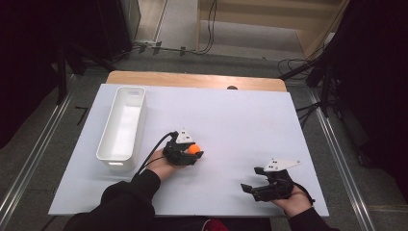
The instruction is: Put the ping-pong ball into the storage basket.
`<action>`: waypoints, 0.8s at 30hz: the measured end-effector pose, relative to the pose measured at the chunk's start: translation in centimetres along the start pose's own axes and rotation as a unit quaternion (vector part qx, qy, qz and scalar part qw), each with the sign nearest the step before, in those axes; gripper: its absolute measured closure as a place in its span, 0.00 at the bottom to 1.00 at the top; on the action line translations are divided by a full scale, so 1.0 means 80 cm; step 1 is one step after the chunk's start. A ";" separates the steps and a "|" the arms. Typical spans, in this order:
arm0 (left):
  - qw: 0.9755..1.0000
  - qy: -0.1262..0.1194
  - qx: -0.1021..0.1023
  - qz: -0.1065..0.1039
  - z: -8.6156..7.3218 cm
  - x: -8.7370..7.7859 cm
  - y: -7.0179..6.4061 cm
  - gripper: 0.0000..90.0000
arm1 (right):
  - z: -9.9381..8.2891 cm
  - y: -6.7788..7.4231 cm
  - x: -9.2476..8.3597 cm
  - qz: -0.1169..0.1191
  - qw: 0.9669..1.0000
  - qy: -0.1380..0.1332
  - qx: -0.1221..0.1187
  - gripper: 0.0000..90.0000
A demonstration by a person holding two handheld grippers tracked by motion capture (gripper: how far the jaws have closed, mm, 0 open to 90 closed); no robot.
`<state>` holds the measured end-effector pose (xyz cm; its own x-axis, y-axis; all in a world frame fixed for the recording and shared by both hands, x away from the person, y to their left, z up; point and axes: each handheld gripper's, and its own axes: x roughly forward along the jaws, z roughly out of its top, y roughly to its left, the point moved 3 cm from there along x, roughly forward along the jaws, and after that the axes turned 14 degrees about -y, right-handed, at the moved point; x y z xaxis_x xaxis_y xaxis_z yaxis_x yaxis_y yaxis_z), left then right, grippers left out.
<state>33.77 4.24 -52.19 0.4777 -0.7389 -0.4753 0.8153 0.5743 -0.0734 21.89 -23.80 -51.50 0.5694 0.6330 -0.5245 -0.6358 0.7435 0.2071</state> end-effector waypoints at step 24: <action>1.000 0.000 -0.003 -0.010 0.014 -0.028 -0.005 0.55 | 0.000 0.000 0.000 0.002 1.000 -0.001 0.001 0.17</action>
<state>32.74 5.30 -50.12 0.4613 -0.7504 -0.4734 0.8228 0.5614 -0.0881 21.91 -23.81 -51.51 0.5680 0.6355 -0.5230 -0.6363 0.7421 0.2106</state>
